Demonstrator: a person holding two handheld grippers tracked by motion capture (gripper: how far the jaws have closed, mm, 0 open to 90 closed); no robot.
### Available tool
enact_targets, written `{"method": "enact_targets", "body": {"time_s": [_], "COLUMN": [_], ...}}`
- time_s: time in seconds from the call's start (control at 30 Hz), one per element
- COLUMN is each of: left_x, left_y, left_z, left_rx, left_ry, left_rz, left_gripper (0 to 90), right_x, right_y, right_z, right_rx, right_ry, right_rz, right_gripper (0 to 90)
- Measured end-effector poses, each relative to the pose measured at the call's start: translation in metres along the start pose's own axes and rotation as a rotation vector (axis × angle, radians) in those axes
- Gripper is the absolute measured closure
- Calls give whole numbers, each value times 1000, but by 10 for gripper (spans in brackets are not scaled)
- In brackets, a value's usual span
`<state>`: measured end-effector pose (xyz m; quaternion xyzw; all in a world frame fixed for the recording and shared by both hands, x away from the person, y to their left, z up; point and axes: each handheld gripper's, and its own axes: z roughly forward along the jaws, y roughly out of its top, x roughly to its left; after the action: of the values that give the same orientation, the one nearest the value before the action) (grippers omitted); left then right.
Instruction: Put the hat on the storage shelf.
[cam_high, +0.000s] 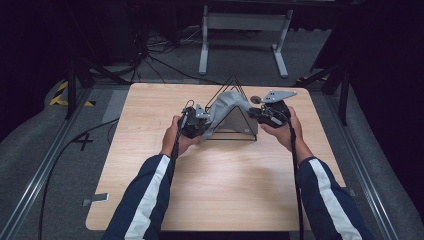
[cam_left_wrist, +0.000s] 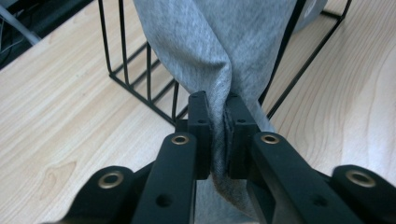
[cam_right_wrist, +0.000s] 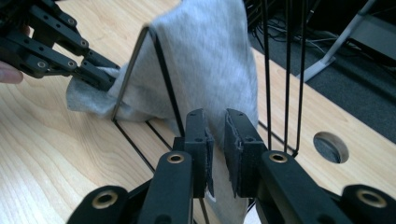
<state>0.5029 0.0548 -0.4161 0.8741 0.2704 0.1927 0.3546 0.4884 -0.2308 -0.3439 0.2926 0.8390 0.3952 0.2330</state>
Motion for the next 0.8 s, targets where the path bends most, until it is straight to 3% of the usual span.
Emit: {"method": "enact_targets", "body": {"time_s": [0.17,0.3,0.37,0.5,0.63,0.8], "left_x": [3,4,3,0,-7,-15], "left_y": [-7,-9,-10,-16,-32,-51], "left_z": [-13,-29,-44,-62,-74,-86], "left_rx": [-22,-47,-46,-45,3,42], "left_ry": [6,6,7,-17,-75,-70], "left_rz": [-18,-3,42,63,97,116], "left_gripper": [733,730,730,710,639,551], "right_x": [1,2,4,7,12,15], "right_y": [-6,-8,-10,-12,-18,-27], "right_z": [-3,-8,-13,-21,-32,-40], "right_rx": [17,29,49,69,100,126], "right_ry": [-4,-4,-8,-9,-9,-7], "right_rz": [-11,-23,-42,-56,-74,-81], "right_gripper": [771,756,750,722,688,639]}}
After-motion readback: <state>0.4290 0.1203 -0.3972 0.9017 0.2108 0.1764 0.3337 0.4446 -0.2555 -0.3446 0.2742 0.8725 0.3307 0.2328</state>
